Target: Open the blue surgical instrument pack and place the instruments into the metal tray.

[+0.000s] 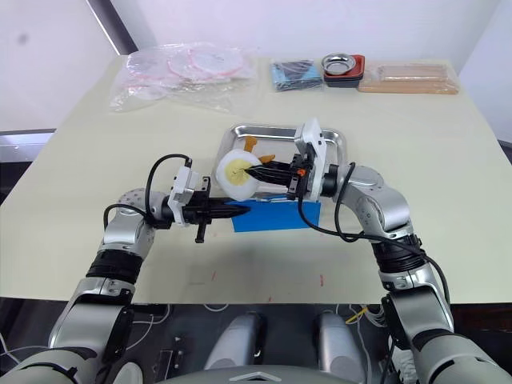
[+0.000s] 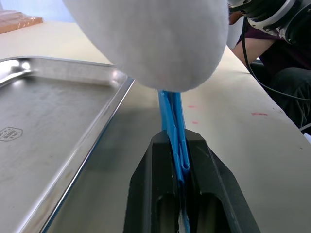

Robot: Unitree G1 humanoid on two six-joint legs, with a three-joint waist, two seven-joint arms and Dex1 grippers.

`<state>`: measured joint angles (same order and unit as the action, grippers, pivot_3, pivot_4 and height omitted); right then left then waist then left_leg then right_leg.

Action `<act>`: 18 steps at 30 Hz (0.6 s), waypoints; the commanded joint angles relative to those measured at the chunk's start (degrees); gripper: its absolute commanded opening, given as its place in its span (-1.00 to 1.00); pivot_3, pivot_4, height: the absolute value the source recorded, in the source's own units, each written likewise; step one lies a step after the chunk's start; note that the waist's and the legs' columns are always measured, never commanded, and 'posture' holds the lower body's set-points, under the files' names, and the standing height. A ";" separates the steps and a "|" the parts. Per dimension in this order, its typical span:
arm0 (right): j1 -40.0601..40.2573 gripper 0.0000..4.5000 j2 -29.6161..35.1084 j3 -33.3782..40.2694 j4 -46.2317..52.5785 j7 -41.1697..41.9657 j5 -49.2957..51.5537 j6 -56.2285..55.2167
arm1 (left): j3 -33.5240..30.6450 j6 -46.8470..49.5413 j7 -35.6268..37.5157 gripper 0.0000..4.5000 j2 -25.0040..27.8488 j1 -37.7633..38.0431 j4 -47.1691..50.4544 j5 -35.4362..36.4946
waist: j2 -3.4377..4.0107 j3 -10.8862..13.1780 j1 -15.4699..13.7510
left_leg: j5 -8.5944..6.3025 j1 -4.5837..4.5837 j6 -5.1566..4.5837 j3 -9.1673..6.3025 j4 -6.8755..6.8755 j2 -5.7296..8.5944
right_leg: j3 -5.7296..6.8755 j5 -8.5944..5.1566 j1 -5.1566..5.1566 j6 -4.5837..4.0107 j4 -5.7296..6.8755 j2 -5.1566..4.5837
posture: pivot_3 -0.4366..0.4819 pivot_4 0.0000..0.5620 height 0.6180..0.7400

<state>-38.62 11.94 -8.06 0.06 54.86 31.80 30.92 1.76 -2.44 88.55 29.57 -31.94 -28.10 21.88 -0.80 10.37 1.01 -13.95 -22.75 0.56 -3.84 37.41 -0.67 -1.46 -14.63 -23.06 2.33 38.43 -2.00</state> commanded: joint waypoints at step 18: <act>5.76 -0.99 0.76 -2.97 11.85 4.47 0.84 -5.15 | 1.54 -2.79 3.30 -1.00 -0.98 -0.60 -2.37 -0.82 | 0.00 0.00 0.13 | 0.02 0.05 0.00 -0.01 0.09 0.02 | -0.05 -0.01 -0.14 0.00 0.44 0.01 | -0.05 -0.47 1.00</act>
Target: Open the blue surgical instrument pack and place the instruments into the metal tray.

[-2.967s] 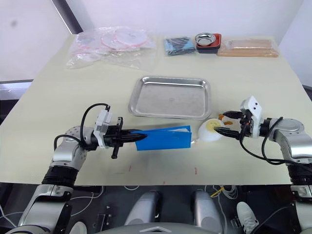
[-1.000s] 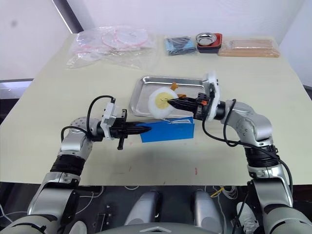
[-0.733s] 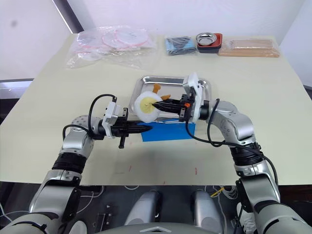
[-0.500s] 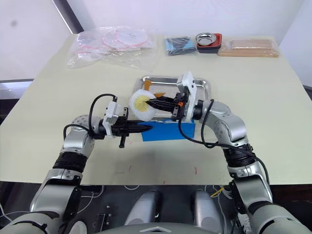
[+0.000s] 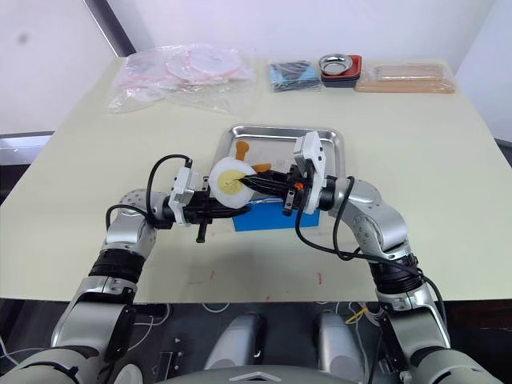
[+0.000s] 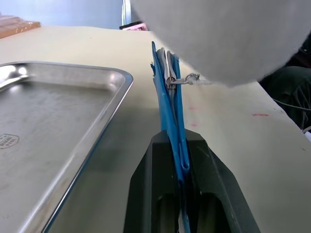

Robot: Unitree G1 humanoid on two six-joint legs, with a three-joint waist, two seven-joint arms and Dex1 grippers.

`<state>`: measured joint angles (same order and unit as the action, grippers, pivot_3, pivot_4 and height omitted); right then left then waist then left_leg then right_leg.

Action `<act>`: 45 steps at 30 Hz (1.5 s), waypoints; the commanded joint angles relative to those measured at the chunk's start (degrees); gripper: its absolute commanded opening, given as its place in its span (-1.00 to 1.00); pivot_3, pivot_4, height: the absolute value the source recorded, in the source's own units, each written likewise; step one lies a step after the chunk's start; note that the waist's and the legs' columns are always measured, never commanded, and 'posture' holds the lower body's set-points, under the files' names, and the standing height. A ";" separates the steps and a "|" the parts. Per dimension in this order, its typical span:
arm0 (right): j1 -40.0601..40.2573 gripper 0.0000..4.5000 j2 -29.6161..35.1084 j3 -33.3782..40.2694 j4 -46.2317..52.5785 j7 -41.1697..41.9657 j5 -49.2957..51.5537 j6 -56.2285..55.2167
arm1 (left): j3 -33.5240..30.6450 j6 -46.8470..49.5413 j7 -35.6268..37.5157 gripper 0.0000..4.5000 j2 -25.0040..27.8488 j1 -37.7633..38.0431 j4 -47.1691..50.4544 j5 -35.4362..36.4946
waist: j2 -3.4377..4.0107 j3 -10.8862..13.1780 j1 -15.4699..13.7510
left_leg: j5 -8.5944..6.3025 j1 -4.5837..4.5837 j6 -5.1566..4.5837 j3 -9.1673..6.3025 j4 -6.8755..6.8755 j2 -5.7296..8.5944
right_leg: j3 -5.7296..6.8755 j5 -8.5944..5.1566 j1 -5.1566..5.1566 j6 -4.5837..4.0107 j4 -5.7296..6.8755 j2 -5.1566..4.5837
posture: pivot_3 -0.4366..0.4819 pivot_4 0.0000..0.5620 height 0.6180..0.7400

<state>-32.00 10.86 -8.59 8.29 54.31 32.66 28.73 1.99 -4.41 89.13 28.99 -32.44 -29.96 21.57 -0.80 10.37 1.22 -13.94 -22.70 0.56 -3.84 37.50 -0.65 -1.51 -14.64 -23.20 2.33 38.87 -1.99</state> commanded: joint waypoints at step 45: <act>4.67 -0.65 13.42 1.29 -18.61 17.77 -9.24 -20.08 | 1.81 -0.55 2.39 -1.00 0.18 0.35 0.69 -0.03 | -0.02 -0.01 -0.24 | 0.00 0.00 0.00 0.06 0.02 0.02 | -0.05 0.00 0.01 0.00 -0.04 -0.01 | -0.05 -0.47 1.00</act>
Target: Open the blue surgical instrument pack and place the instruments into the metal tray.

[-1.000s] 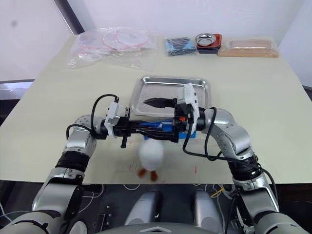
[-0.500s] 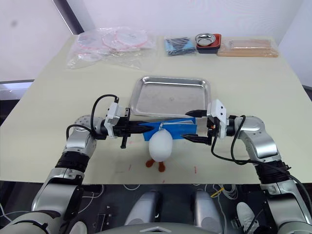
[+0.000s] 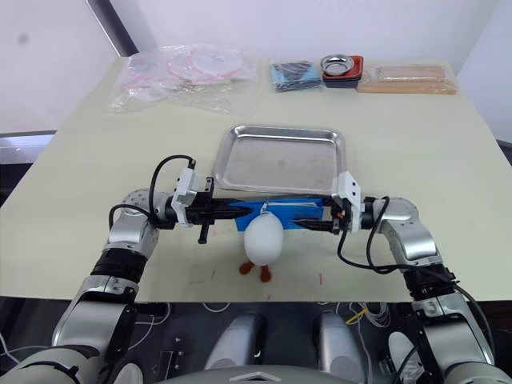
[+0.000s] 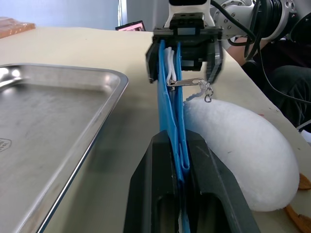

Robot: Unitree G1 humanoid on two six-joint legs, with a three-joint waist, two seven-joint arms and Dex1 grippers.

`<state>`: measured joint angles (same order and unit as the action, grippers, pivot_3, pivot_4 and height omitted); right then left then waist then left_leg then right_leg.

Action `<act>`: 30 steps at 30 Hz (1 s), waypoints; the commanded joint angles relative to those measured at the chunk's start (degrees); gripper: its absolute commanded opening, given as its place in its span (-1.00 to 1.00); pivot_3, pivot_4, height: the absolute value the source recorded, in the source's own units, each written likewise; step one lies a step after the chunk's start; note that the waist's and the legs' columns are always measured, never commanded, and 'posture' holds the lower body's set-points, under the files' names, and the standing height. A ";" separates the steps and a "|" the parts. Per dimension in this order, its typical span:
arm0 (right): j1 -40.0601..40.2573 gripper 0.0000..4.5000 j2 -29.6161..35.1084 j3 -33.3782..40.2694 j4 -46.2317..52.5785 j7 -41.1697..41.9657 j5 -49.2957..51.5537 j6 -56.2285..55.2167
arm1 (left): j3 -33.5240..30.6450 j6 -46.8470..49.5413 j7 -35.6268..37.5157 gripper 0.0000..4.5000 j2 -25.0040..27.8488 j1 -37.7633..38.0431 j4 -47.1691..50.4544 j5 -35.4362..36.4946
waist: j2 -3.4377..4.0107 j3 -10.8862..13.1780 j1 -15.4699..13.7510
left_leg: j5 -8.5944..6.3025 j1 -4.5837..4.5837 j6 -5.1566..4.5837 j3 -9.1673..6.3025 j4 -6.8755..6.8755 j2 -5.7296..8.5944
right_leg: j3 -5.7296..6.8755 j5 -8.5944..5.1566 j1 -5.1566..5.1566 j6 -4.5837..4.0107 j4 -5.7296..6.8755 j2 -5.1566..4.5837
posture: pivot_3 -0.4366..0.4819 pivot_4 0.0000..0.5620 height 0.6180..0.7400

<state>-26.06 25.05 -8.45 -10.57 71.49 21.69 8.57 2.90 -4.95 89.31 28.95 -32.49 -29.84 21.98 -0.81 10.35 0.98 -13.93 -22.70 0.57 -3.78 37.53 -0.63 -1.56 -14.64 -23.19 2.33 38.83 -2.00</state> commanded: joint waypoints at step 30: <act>-0.48 -1.00 -1.39 1.06 -0.98 1.90 0.54 -1.60 | -7.41 19.74 -3.77 0.99 12.70 15.21 26.34 9.50 | 0.00 0.02 1.36 | 0.00 0.00 0.00 0.04 -0.02 -0.03 | -0.05 0.00 -0.01 0.00 -0.01 -0.02 | -0.05 -0.47 1.00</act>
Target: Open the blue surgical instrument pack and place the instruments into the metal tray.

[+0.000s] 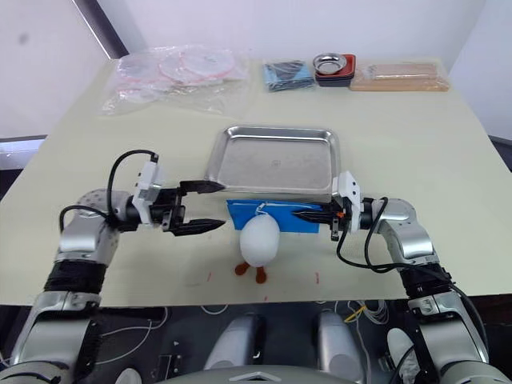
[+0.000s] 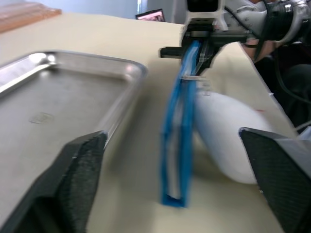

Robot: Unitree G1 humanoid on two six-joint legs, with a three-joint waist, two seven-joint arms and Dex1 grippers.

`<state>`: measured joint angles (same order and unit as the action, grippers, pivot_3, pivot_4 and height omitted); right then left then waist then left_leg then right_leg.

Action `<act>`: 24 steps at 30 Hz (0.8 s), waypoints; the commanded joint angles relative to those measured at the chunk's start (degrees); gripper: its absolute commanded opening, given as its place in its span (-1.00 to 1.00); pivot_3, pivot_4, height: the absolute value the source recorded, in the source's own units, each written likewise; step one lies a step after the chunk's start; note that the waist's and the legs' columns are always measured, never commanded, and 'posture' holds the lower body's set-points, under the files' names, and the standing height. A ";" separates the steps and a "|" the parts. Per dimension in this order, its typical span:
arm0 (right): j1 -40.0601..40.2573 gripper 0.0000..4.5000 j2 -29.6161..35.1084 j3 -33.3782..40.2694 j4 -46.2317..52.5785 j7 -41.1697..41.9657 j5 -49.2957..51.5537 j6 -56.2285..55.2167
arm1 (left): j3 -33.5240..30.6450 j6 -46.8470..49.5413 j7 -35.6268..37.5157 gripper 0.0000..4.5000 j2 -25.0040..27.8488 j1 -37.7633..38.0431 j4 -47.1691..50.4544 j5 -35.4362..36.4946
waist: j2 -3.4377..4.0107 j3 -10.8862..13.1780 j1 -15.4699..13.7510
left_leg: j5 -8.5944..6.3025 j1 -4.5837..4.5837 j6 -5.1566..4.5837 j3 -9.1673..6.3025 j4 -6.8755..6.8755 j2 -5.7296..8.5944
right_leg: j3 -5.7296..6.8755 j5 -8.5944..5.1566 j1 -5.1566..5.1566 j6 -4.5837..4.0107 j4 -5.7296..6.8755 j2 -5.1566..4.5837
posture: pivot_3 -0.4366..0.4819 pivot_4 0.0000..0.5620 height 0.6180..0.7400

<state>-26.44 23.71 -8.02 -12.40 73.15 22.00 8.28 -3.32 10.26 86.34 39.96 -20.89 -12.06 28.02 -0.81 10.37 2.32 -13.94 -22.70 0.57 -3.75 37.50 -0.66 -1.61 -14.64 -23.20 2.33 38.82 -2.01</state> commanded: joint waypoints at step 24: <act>-0.16 -1.00 -1.97 0.33 -0.24 -0.63 -1.29 -3.00 | 4.10 8.11 -17.42 -0.04 -7.44 16.29 19.59 1.45 | 0.00 0.00 0.10 | 0.00 0.14 0.00 0.16 0.00 -0.13 | -0.17 0.00 0.00 -0.01 0.03 0.10 | -0.05 -0.47 1.00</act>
<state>-26.38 22.03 -8.05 -13.04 72.60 20.48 6.01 2.32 18.67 68.90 31.96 -4.89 5.69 28.37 -0.81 10.38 2.41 -13.93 -22.56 0.57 -3.60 37.50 -0.80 -1.77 -14.64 -23.20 2.33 38.86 -1.90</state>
